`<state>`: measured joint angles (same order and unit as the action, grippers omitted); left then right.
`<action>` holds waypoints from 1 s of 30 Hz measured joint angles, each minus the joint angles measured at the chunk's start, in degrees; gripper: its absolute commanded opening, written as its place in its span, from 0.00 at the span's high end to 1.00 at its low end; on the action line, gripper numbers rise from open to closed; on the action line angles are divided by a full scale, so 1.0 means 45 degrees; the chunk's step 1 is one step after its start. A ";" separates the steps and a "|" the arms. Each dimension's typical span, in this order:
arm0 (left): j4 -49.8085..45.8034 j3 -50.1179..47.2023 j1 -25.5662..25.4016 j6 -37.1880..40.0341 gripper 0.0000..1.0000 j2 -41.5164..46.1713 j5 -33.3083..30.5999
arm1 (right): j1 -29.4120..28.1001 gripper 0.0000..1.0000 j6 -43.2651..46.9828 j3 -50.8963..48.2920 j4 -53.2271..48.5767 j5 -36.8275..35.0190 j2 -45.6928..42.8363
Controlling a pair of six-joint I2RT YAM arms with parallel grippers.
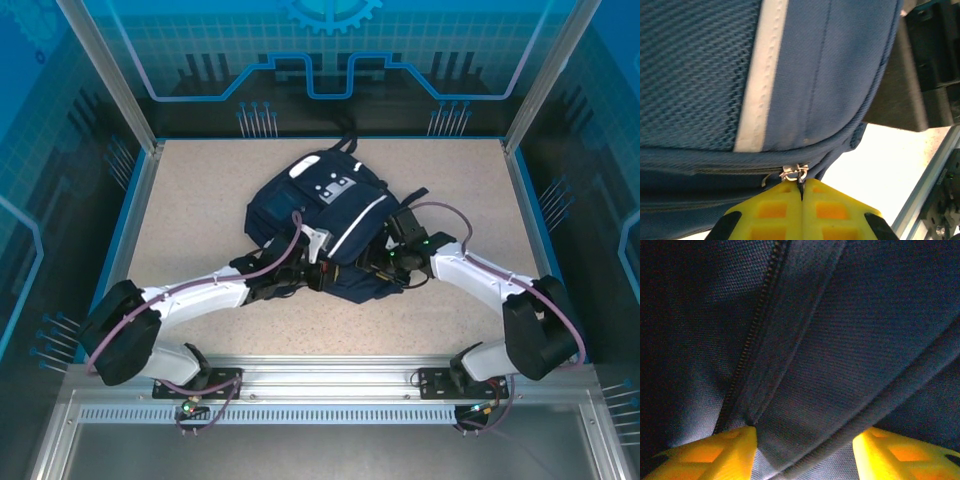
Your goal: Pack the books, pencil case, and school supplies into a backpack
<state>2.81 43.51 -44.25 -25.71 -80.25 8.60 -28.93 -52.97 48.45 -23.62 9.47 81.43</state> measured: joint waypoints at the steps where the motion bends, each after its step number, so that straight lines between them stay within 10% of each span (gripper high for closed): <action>1: 0.0087 0.0010 -0.0136 -0.0155 1.00 -0.0083 -0.0058 | -0.0068 0.48 -0.0039 0.0000 0.0029 0.0000 0.0058; 7: 0.0350 0.0457 -0.0612 -0.0976 0.96 -0.1059 -0.0248 | -0.0180 0.47 -0.0189 0.0005 -0.0146 -0.0457 0.0199; 17: -0.0223 0.0704 0.0544 -0.1758 0.34 0.0403 0.0767 | 0.0063 0.41 0.0233 0.0272 -0.1579 -0.2375 -0.2336; 30: -0.1200 -0.0296 0.3570 -0.3254 0.27 0.2550 0.0481 | -0.2880 0.38 0.2905 0.2021 -0.2030 -0.3925 -0.1933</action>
<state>-2.59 42.17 -28.18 -40.36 -68.77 10.76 -41.89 -39.90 57.54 -32.75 -8.19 72.73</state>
